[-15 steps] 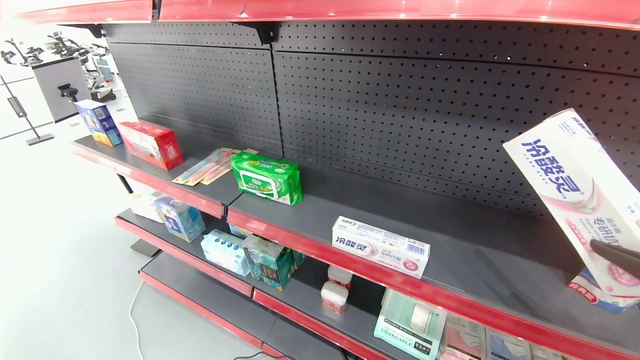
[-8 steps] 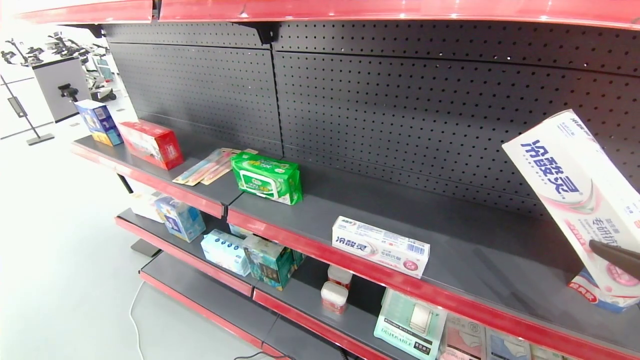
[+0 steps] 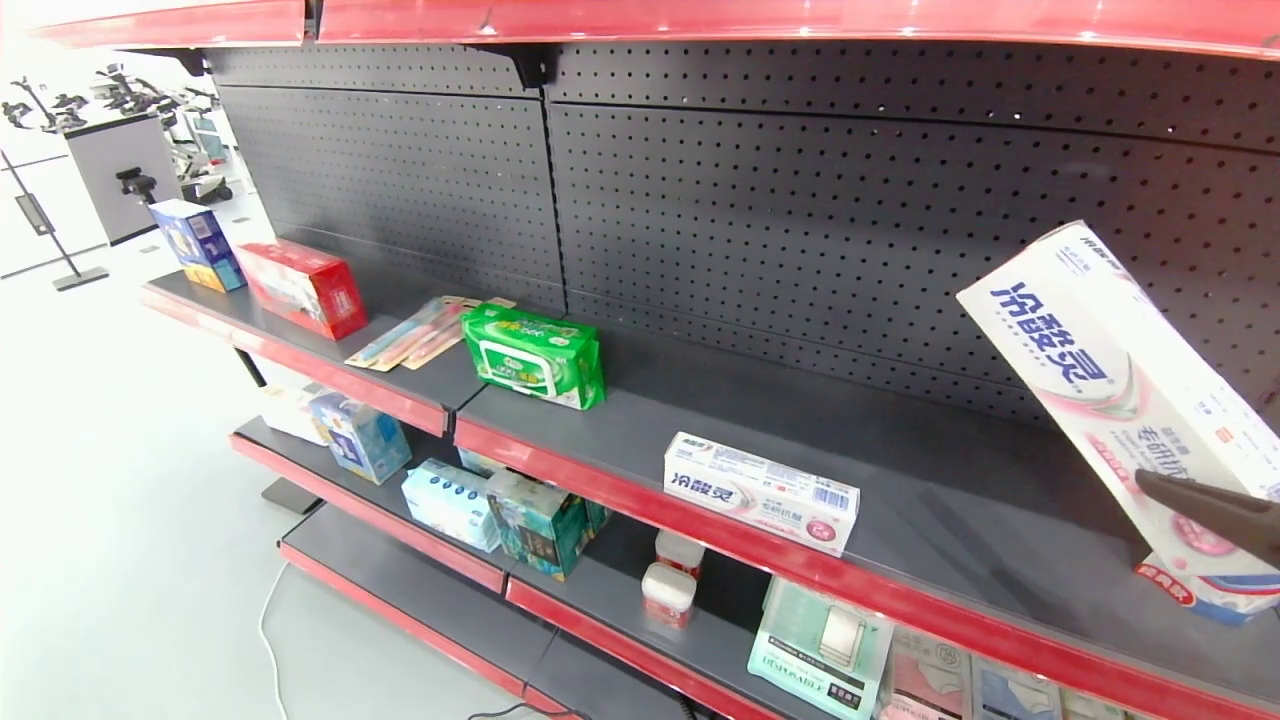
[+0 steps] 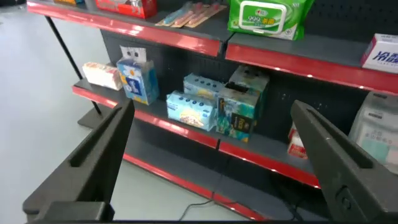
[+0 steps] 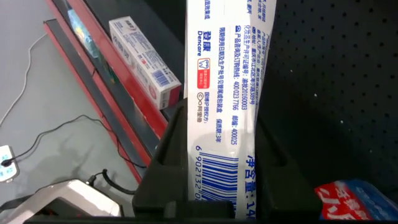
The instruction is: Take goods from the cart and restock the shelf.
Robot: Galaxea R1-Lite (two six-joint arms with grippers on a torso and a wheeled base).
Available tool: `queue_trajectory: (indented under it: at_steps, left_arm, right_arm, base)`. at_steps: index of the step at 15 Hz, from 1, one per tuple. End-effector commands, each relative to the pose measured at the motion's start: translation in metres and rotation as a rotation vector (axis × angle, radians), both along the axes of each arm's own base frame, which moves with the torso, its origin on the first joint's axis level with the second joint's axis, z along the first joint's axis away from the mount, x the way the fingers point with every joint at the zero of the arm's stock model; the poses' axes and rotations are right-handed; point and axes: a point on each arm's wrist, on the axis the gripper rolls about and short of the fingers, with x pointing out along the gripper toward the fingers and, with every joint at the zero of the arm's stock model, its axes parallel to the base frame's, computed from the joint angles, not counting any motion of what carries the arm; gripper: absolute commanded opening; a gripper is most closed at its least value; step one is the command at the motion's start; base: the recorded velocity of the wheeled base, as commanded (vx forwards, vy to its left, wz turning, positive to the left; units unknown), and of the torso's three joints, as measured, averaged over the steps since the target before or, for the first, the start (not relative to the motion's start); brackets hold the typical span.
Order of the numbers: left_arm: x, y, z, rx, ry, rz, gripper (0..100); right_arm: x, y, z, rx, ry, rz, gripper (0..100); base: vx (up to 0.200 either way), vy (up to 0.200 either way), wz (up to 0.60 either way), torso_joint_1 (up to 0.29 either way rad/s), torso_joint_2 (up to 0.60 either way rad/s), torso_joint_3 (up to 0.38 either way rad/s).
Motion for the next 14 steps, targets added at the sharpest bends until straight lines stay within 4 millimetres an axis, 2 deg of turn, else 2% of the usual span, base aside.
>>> queue_trajectory:
  at_steps: [1,4,11,14]
  left_arm:
    - [0.000,0.000,0.000,-0.003,-0.001,0.002,100]
    - [0.000,0.000,0.000,0.000,-0.001,0.002,100]
    - [0.000,0.000,0.000,0.000,-0.001,0.002,100]
    - [0.000,0.000,0.000,0.000,-0.001,0.002,100]
  right_arm:
    - [0.018,0.009,0.000,-0.022,0.044,0.038,0]
    - [0.052,0.023,-0.011,-0.081,0.104,0.081,0]
    - [0.101,0.027,-0.028,-0.096,0.169,0.033,0]
    - [0.130,0.033,-0.024,-0.098,0.173,0.028,0]
  base:
    - [0.000,0.000,0.00,0.000,0.00,0.000]
    - [0.000,0.000,0.00,0.000,0.00,0.000]
    - [0.000,0.000,0.00,0.000,0.00,0.000]
    - [0.000,0.000,0.00,0.000,0.00,0.000]
